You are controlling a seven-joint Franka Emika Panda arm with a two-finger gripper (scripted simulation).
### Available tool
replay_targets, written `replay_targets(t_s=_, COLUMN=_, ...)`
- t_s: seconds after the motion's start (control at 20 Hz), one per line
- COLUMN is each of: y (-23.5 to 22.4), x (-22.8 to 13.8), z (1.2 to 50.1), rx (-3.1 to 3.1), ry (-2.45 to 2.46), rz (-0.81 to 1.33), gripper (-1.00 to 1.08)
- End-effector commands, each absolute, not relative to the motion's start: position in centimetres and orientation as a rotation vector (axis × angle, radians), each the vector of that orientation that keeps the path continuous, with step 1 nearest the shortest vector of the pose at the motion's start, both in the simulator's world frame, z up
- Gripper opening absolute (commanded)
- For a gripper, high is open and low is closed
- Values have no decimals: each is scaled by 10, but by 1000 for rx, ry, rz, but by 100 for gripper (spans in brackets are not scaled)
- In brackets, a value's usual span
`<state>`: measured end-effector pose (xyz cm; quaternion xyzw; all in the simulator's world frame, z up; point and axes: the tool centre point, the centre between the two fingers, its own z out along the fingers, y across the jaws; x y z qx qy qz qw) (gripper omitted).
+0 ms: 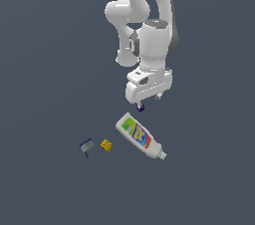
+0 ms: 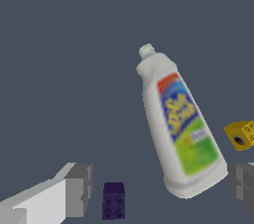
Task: Pick up a designated object from a clutter of objects.
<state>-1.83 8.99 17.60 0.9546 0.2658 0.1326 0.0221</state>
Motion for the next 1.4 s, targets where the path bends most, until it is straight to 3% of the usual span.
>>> replay_targets(t_s=0.0, y=87, x=-27, z=153, rx=2972, ry=821, rz=354, gripper=100)
replay_targets(t_s=0.5, y=75, x=-76, z=54, rx=3025, ry=806, rz=90, gripper=100)
replay_targets(t_s=1.0, y=71, x=-96, z=22, rx=3038, ry=798, rz=0, gripper=100)
replay_targets(t_s=1.05, y=71, x=-96, z=22, rx=3038, ry=798, rz=0, gripper=-100)
replay_targets(t_s=1.35, y=71, x=-96, z=22, rx=3038, ry=798, rz=0, gripper=-100)
